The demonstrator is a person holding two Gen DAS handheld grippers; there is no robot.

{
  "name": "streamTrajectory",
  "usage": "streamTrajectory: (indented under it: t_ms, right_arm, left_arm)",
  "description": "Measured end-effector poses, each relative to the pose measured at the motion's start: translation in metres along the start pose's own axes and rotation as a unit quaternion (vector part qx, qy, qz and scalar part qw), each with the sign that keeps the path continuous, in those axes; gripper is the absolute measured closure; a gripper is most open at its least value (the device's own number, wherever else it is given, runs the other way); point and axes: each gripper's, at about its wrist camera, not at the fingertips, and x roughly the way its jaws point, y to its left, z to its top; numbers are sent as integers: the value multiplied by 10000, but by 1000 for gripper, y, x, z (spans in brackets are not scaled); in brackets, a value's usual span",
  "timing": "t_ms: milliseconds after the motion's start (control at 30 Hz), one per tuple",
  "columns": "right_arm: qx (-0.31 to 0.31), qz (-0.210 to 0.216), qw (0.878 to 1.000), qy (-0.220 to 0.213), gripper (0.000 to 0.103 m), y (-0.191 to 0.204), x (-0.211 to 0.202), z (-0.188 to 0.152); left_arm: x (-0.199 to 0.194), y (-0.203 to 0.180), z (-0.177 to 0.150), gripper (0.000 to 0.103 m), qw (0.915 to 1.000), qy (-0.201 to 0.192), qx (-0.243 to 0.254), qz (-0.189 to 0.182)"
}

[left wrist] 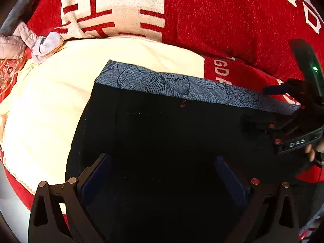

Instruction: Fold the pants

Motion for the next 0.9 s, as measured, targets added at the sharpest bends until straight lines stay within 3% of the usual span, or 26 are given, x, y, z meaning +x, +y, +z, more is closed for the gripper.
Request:
streamTrajectory:
  t_ms: [200, 267, 433, 500, 633, 800, 900]
  right_arm:
    - [67, 399, 9992, 67, 1, -7, 16, 7]
    - [33, 459, 9988, 168, 6, -5, 16, 7]
    - [-338, 686, 9966, 292, 44, 2, 11, 16]
    - [-419, 511, 9974, 284, 65, 8, 11, 19]
    - [-557, 66, 9984, 87, 93, 18, 1, 25]
    - [-740, -312, 9964, -261, 94, 28, -29, 8]
    - [-698, -501, 9953, -450, 94, 35, -36, 3]
  left_arm:
    - [-1, -15, 3, 0, 10000, -60, 3, -53]
    - [-3, -17, 2, 0, 9999, -82, 18, -95]
    - [-2, -18, 3, 0, 9999, -53, 17, -135]
    - [-2, -17, 2, 0, 9998, -45, -29, -189]
    - [-3, -11, 3, 0, 9995, 2, -139, -290]
    - [-3, -2, 20, 0, 9967, 169, -562, -557]
    - [0, 2, 42, 0, 9922, 295, -812, -899]
